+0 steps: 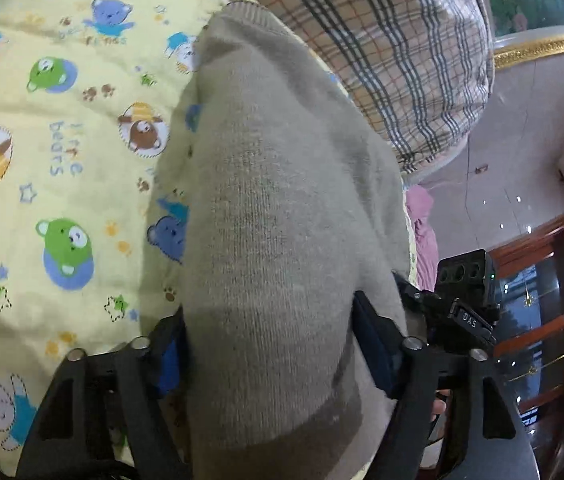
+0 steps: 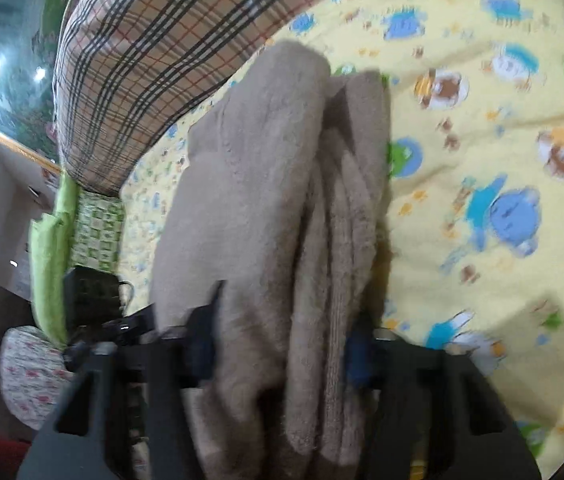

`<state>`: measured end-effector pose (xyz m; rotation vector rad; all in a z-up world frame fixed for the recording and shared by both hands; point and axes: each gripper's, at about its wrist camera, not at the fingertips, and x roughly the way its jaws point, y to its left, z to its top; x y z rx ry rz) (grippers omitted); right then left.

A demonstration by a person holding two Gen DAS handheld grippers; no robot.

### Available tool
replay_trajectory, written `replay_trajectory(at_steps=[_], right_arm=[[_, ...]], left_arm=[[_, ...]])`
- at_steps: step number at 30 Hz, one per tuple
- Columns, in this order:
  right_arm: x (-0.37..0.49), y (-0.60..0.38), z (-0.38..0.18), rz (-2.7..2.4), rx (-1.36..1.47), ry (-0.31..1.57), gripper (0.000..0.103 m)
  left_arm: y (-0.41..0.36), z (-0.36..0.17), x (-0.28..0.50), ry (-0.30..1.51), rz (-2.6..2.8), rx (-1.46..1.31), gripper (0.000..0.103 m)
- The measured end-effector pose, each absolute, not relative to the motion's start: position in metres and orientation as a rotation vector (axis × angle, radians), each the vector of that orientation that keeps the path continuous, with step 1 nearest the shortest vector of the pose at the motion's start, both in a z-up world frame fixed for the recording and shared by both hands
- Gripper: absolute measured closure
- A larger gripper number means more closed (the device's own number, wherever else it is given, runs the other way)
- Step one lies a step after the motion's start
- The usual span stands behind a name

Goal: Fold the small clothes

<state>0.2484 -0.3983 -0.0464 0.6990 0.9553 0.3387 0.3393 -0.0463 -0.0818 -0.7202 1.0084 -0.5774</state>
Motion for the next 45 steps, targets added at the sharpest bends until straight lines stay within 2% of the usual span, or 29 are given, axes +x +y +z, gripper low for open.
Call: replay_trajectory(at_steps=[1,4,9,16,22,24,28,38,41,42,43,44,45], right_arm=[[0.246,-0.394,-0.042,0.320,0.680,0.953,0.063],[0.238,-0.377,-0.023,0.307,0.625,0.930,0.067],[0.217,-0.322,-0.003,0.386,0.551,0.900,0.068],[0.189,-0.212,-0.022,0.574,0.509,0.893,0.069],[0.188,-0.163,-0.038,0.621,0.477,0.921,0.068],[0.190,-0.158,-0.053,0.582,0.469,0.972,0.066],[0.185,-0.163,-0.060,0.503,0.462,1.010,0.051],[0.181,-0.184,-0.006,0.356,0.406,0.892,0.050],[0.198,-0.170,-0.007,0.385,0.409,0.918,0.066],[0.205,-0.163,-0.013,0.378,0.400,0.950,0.078],[0.212,-0.158,-0.020,0.370,0.396,0.977,0.090],[0.217,-0.154,-0.026,0.381,0.402,0.996,0.094],[0.220,-0.152,-0.028,0.393,0.413,1.002,0.095]], left_arm=[[-0.046,-0.078,0.336,0.988,-0.581,-0.719,0.046],[-0.030,-0.065,0.317,0.932,-0.583,-0.759,0.051],[0.016,-0.026,0.251,0.820,-0.489,-0.691,0.051],[0.093,-0.007,0.166,0.751,-0.322,-0.638,0.051],[0.136,-0.035,0.138,0.810,-0.272,-0.664,0.048],[0.142,-0.053,0.134,0.850,-0.254,-0.676,0.044],[0.150,-0.057,0.126,0.844,-0.257,-0.712,0.039],[0.174,-0.030,0.145,0.787,-0.162,-0.687,0.038],[0.174,-0.035,0.161,0.809,-0.134,-0.674,0.038],[0.175,-0.039,0.166,0.822,-0.128,-0.683,0.038],[0.175,-0.042,0.169,0.826,-0.125,-0.691,0.042],[0.176,-0.044,0.173,0.826,-0.132,-0.703,0.048],[0.175,-0.043,0.177,0.829,-0.151,-0.706,0.061]])
